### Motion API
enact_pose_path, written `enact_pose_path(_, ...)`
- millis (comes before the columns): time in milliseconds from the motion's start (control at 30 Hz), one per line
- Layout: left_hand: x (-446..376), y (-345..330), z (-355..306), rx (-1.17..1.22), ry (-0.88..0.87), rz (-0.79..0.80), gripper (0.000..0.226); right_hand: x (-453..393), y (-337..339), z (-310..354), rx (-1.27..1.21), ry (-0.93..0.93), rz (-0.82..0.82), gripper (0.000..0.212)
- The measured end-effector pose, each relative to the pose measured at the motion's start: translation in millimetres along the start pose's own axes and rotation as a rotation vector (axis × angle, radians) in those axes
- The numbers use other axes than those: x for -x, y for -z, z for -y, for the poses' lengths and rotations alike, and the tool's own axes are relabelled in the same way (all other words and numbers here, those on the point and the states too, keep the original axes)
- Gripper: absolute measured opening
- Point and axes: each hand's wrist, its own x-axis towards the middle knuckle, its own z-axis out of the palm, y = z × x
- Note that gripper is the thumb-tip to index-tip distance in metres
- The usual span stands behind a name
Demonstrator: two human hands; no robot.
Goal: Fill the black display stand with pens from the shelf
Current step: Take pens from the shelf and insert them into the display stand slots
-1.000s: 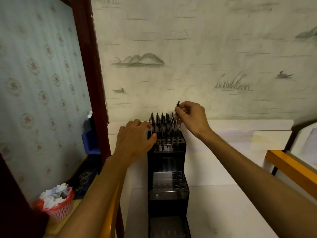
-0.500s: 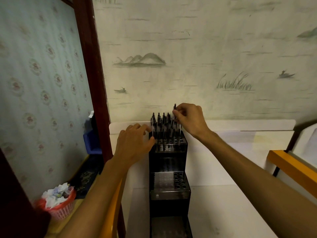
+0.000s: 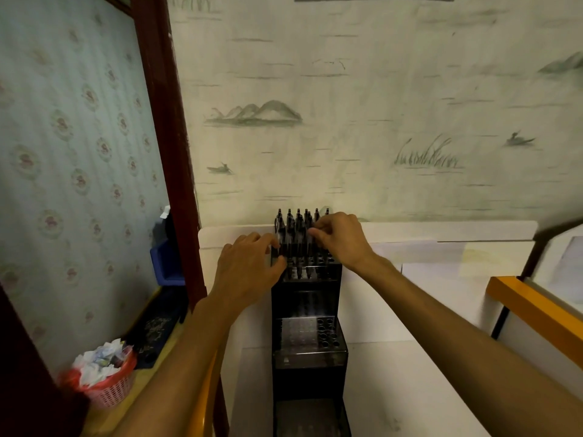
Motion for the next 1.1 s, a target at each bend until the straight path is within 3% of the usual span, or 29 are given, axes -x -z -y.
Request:
enact_pose_path(333,5.7,3.4,-22.6,0.078,-0.058,0.049,0.027,38.0,20.6,-4.4,0.075,-0.076,0.039,0.013)
enact_pose_path(533,7.2,-6.7,-68.2,0.233,-0.161,0.137,0.031,88.3,63.3,-9.6,0.157,-0.116,0.028,0.023)
enact_pose_path(833,26.2,-40.5,-177.2,0.29,-0.244,0.238,0.033,179.8,146.8,-52.7,0.224,-0.264,-0.016,0.026)
enact_pose_path(1100,65.7,-90.4,-315.2,0.293,-0.303,0.294,0.034,273.9,242.3,-126.5,0.307,-0.321,-0.018,0.028)
